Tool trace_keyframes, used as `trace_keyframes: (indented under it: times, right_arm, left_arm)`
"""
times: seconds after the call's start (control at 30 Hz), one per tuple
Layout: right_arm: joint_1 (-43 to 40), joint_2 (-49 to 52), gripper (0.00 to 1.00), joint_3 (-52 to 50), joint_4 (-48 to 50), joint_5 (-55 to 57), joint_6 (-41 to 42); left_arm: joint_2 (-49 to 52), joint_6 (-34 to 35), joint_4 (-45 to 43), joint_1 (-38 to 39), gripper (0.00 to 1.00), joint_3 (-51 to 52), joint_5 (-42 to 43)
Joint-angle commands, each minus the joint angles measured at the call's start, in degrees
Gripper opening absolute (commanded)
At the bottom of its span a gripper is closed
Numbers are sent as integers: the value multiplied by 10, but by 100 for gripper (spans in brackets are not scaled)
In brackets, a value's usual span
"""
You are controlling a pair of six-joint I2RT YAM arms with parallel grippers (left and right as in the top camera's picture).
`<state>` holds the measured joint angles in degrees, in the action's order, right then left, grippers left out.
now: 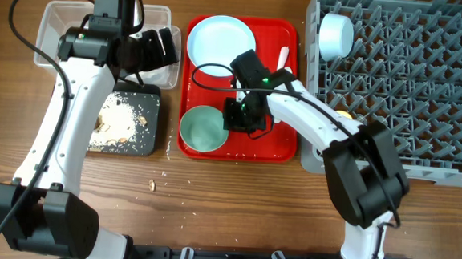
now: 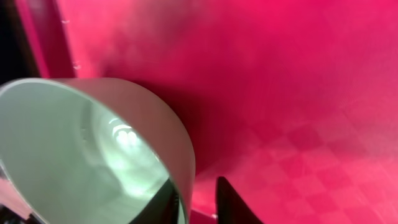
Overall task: Sort waste into correct bins and load items into the dishwasher rack
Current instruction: 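Grasp the green bowl on the red tray with the right gripper, then carry the green bowl into the dish rack and release it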
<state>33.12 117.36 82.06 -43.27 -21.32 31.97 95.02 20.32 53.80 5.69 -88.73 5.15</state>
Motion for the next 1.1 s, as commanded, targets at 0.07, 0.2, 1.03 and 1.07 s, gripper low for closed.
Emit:
trace_keyframes:
  times: [0.07,0.2,1.03,1.07]
  right_arm:
    - [0,15,4,-3,2,3,9]
    - [-10,3,4,13,-17,4,-4]
    - [-215,-271,4,34,-150,700,-22]
    - [-215,-250,4,34,-150,706,-27]
  left_arm:
    - [5,-1,-2,-3,100,-5,-7]
    - [5,-1,-2,-3,100,-5,-7]
    - [6,-1,-2,-3,100,-5,-7]
    - [5,-1,-2,-3,100,-5,-7]
